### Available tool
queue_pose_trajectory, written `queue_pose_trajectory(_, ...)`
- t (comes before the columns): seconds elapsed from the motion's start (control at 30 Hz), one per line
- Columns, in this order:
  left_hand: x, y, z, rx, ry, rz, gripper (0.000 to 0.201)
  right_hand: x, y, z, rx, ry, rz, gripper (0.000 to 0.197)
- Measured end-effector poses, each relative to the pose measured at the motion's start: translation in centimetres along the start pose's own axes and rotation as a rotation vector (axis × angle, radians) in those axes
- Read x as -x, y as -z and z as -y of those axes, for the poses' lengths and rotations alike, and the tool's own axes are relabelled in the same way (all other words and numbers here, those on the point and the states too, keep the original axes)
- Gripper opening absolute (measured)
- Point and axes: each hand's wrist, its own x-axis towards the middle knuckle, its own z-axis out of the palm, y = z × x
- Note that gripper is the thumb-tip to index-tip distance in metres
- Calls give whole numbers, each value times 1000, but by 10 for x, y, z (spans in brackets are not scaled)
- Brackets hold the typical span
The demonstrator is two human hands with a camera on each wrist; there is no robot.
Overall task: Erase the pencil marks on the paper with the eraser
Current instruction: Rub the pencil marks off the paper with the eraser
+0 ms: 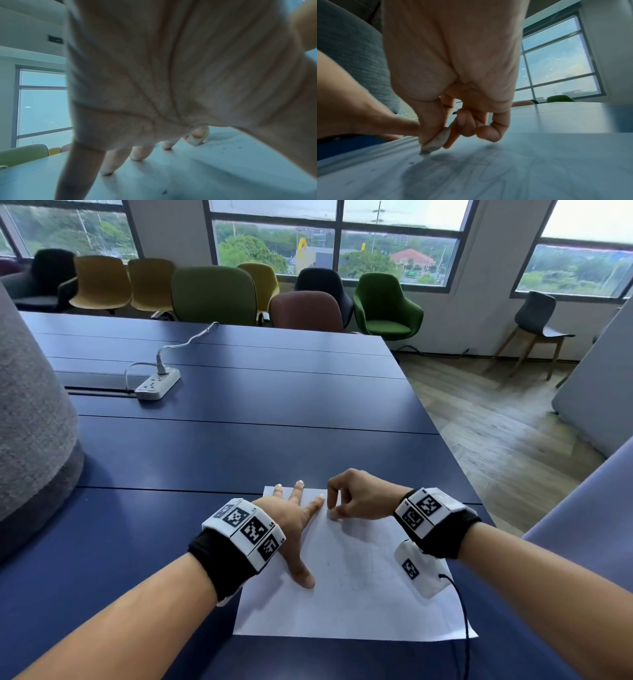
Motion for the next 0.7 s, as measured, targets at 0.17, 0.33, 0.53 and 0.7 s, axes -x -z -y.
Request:
queue_pose_trajectory(0.17,0,0,1,5,-1,4,147,3,7,-1,73,-34,1,8)
queue_pose_trajectory(0.33,0,1,0,15,-1,15,147,16,0,-3,38,-7,55,9)
queue_pose_trajectory(0.53,1,3,0,30,-6,33,146,10,7,-10,57,-60,-37,9)
queue_pose_trajectory(0.7,-3,1,1,5,5,32,149,23,-1,-5,31,-17,65,11)
